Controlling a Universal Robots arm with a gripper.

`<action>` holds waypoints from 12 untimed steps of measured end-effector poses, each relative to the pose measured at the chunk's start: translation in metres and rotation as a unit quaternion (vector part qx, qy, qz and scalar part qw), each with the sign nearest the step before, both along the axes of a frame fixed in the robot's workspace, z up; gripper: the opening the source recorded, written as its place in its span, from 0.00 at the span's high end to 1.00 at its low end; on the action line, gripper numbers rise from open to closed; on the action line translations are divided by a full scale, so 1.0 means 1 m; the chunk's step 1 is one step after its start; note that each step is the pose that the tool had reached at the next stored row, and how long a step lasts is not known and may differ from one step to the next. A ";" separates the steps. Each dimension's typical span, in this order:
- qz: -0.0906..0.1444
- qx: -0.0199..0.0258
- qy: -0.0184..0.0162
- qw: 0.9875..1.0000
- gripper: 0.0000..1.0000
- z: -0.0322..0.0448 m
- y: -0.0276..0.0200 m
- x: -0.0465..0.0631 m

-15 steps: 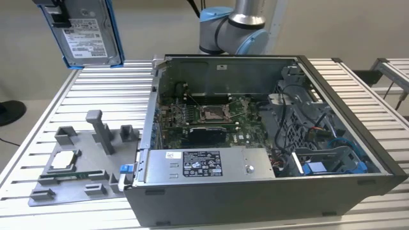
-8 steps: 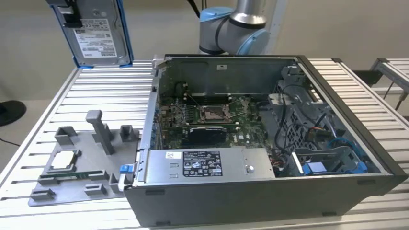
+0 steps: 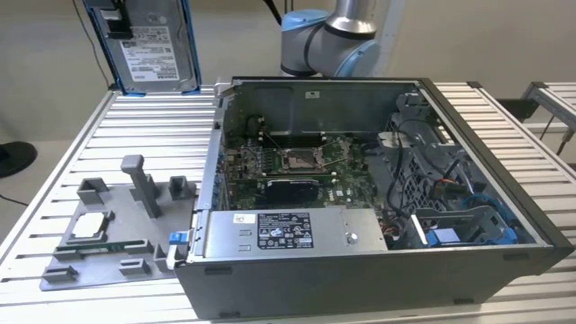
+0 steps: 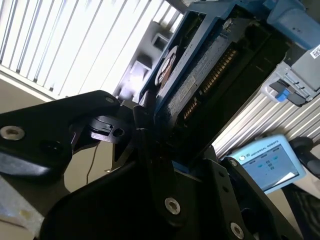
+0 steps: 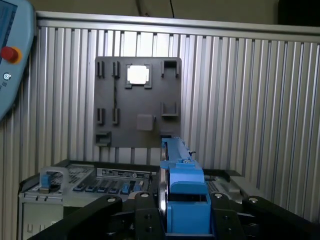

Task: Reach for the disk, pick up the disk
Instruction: 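Pick up the disk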

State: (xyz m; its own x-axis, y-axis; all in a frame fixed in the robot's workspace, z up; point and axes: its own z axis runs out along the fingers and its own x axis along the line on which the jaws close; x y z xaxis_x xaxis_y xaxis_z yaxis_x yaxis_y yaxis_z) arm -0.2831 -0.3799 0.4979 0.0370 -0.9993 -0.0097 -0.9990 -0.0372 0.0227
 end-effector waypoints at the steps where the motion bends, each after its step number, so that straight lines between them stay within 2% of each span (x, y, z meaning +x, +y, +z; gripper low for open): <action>1: 0.000 0.000 0.000 1.000 1.00 0.0000 0.0000 0.003; 12: 0.000 0.000 0.000 1.000 1.00 0.0000 0.0000 0.029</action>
State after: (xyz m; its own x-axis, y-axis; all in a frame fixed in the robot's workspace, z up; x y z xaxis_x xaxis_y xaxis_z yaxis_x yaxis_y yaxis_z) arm -0.2543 -0.3799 0.4979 0.0371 -0.9993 -0.0097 -0.9990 -0.0373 0.0228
